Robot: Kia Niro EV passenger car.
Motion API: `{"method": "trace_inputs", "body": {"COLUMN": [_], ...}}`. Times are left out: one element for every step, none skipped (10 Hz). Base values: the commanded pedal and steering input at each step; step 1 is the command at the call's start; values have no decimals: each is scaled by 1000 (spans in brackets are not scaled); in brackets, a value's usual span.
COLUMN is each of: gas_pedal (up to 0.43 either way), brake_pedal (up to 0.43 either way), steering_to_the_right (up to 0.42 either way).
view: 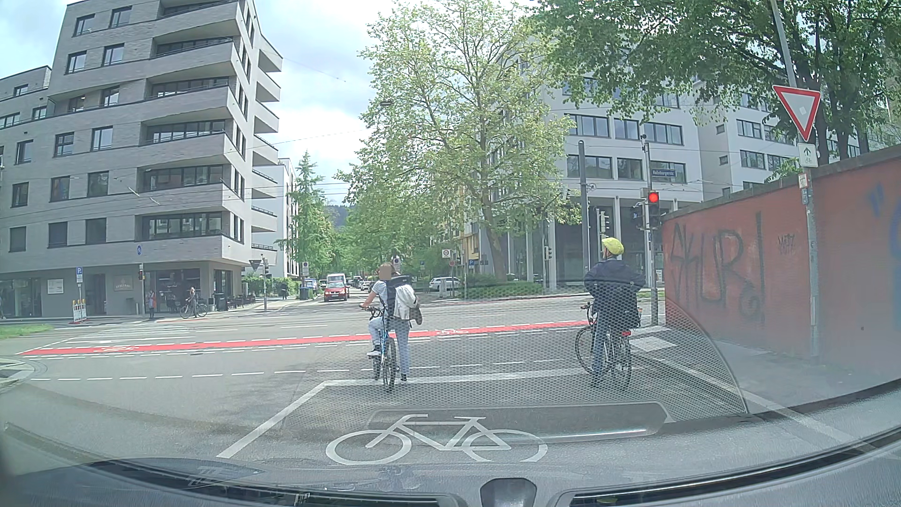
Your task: Follow the waypoints while adhering to traffic rules and regulations
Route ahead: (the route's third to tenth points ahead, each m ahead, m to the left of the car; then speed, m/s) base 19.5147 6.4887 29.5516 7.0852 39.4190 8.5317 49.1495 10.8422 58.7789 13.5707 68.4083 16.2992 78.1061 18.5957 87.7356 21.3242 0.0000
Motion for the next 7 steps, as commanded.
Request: {"method": "trace_inputs", "body": {"gas_pedal": [0, 0, 0, 0, 0, 0, 0], "brake_pedal": [262, 256, 262, 262, 262, 262, 262], "steering_to_the_right": [-15, -16, -16, -16, -15, -16, -16]}}
